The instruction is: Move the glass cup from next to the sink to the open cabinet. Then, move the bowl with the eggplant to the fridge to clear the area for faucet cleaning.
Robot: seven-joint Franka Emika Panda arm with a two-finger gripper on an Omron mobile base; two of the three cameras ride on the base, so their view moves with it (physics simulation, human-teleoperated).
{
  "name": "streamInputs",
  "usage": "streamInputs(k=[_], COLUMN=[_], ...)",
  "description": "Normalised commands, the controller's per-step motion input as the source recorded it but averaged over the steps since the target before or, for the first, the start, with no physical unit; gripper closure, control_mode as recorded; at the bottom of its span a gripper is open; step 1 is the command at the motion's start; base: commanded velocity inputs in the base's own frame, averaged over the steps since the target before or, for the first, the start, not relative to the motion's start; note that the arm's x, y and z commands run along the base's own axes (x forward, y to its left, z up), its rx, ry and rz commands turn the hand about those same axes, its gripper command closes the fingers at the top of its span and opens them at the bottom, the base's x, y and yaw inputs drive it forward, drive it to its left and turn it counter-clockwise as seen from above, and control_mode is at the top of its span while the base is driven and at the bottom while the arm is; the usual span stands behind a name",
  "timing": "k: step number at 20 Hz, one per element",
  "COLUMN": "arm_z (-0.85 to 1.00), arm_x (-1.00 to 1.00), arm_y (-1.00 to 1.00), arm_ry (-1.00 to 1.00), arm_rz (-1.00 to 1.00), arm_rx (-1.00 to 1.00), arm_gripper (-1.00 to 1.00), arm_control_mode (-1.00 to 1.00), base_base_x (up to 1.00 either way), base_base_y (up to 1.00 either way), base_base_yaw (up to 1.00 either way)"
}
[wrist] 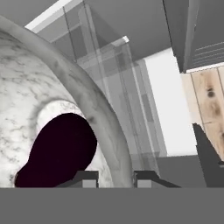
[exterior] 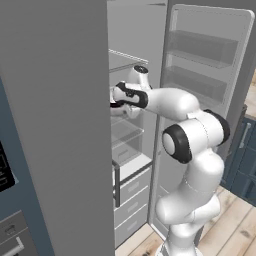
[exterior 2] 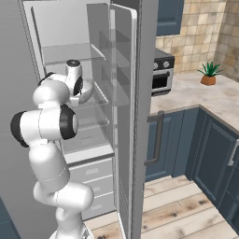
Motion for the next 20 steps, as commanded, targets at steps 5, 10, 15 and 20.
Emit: streamInputs(k=[5, 10, 15, 20], arm_z=[-0.25, -0.22, 0.0, 0.0], arm_x=[0.5, 0.27, -0.13, -0.96], arm_y=[0.11, 0.02, -0.01, -0.25], arm_ry=[-0.04, -0.08, -0.02, -0.21], arm_rz=[0.0, 0.0, -0.01, -0.1], arm_rx=[0.0, 0.0, 0.0, 0.01], arm_gripper=[1.0, -1.0, -1.0, -1.0], arm_control_mode=[-1.0, -1.0, -1.0, -1.0], base_base_x=[0.0, 0.0, 0.0, 0.0], base_base_y=[0.0, 0.0, 0.0, 0.0], base_base_yaw=[0.0, 0.0, 0.0, 0.0])
